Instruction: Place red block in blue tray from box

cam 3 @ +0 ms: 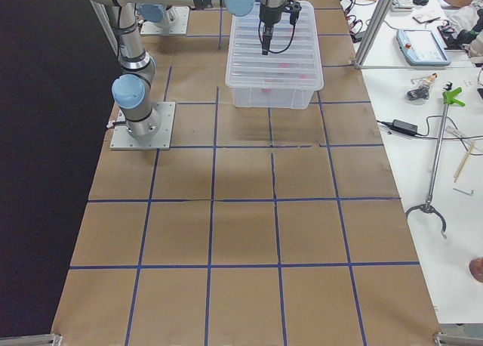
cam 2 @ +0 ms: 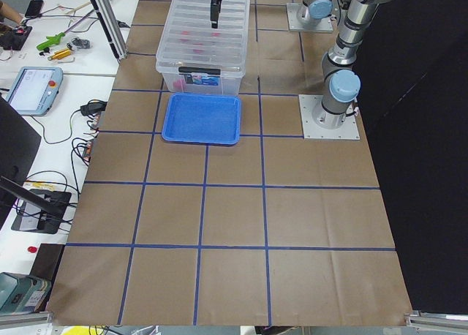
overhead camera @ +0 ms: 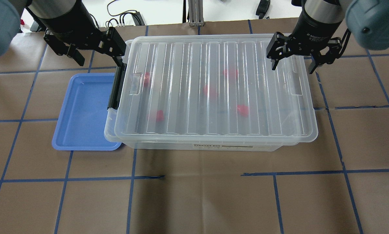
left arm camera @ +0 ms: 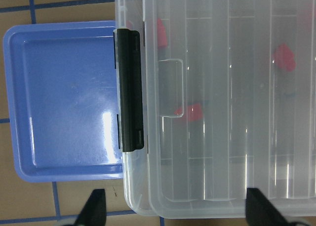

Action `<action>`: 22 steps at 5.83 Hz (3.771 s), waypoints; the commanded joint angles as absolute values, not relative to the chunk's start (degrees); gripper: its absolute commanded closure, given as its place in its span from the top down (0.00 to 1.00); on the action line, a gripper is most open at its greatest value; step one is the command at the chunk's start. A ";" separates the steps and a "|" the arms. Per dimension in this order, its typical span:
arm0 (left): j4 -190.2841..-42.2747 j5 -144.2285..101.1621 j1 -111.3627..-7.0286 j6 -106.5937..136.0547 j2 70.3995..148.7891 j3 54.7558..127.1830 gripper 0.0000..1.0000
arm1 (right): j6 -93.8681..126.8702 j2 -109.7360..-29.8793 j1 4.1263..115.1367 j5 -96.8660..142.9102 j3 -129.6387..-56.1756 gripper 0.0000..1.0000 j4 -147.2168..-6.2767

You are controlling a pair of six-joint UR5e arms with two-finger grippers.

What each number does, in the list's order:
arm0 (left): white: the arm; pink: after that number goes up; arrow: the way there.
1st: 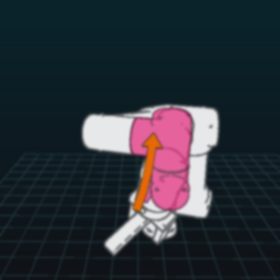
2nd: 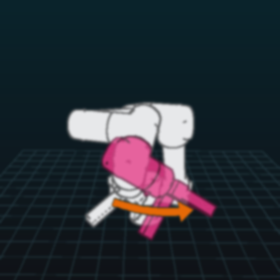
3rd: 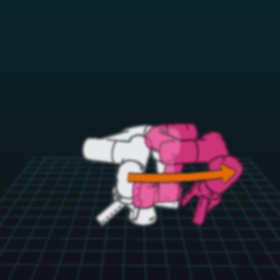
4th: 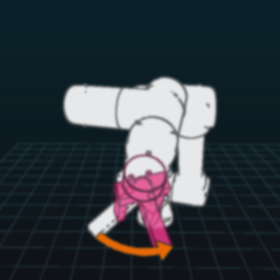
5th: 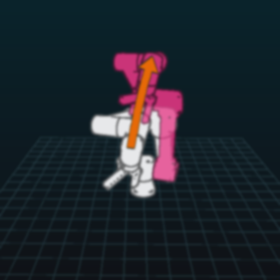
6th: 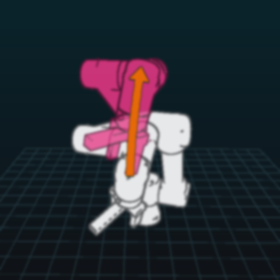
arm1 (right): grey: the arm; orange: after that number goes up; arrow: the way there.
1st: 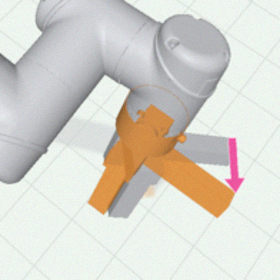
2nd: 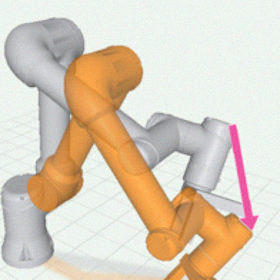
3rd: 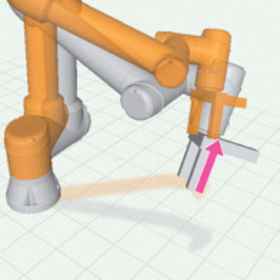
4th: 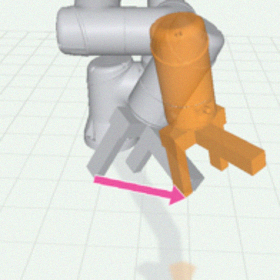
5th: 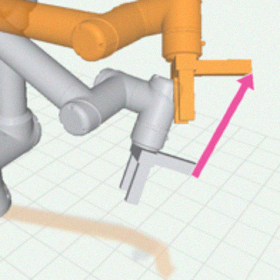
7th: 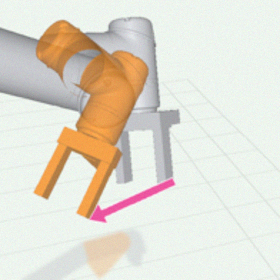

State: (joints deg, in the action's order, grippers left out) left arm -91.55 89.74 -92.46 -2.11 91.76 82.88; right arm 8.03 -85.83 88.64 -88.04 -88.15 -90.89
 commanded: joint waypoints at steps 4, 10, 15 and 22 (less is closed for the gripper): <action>-91.41 89.91 -92.46 -2.20 91.58 83.14 0.98 | 5.03 -85.08 86.85 -89.81 -89.55 1.00 -92.28; -91.32 89.65 -92.46 -2.20 91.49 83.14 0.98 | -6.85 -83.68 77.17 -90.88 -102.90 1.00 -105.21; -91.23 89.65 -92.46 -2.20 91.50 82.97 0.98 | -18.85 -83.50 71.22 -95.71 -103.80 1.00 -110.83; -90.71 90.18 -92.37 -56.63 93.95 88.31 0.98 | -23.25 -88.57 63.70 -95.72 -102.05 1.00 -109.70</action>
State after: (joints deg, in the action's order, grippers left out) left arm -91.13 90.12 -92.43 -43.24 93.48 86.57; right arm -26.76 -86.43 62.08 -96.07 -102.82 -110.66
